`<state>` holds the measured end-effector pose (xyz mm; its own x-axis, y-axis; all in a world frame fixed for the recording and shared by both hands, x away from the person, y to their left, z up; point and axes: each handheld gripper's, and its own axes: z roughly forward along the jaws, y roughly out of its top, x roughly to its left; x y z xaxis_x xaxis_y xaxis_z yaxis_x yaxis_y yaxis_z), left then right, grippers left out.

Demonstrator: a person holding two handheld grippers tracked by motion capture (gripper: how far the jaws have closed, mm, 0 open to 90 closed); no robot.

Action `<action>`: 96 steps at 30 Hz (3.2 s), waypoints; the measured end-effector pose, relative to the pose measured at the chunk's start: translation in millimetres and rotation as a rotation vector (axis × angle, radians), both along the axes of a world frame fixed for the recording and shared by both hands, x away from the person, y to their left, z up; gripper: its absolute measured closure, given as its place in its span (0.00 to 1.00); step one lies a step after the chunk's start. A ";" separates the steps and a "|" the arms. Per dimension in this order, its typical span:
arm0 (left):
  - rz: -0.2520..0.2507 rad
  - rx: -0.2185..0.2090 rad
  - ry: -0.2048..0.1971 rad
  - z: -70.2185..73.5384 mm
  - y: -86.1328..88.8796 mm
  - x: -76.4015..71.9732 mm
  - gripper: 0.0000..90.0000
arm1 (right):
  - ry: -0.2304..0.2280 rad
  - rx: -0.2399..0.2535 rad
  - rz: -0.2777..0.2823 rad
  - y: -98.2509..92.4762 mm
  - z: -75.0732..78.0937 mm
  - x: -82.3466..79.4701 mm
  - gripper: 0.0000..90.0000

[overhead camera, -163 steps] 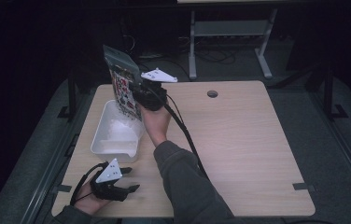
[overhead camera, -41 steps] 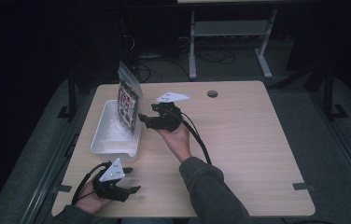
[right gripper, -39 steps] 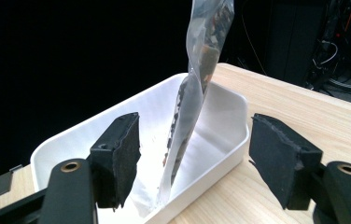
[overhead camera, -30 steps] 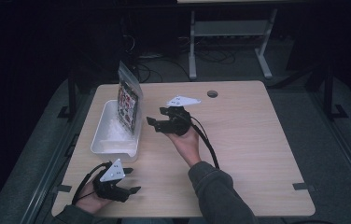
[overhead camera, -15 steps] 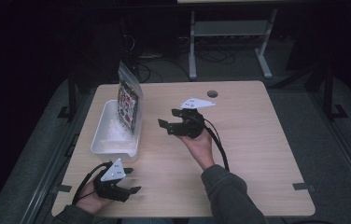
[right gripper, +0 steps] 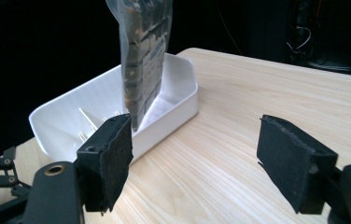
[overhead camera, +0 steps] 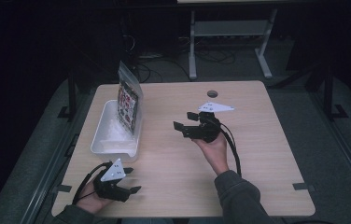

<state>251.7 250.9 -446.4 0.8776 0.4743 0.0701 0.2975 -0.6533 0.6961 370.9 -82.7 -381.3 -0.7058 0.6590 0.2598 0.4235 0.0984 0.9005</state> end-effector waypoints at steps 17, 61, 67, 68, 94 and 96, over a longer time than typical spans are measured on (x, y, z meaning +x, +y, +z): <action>-0.004 -0.004 -0.019 0.4 -2.3 -0.7 0.32 | 0.029 -0.001 -0.018 -34.6 -10.8 -14.2 0.27; -0.008 -0.007 0.001 -2.8 -5.3 2.3 0.30 | 0.136 -0.051 -0.040 -108.0 -43.3 -57.5 0.25; -0.013 -0.003 0.000 -3.0 -6.4 2.3 0.30 | 0.159 -0.066 -0.049 -119.4 -52.5 -66.6 0.25; -0.012 -0.003 0.000 -3.0 -6.3 2.3 0.30 | 0.160 -0.068 -0.049 -121.0 -53.6 -67.8 0.25; -0.010 -0.002 -0.001 -3.3 -6.5 2.4 0.29 | 0.207 -0.091 -0.003 -136.1 -69.0 -92.3 0.23; -0.009 -0.002 0.000 -3.2 -6.4 2.5 0.29 | 0.211 -0.089 0.004 -137.6 -70.5 -94.3 0.23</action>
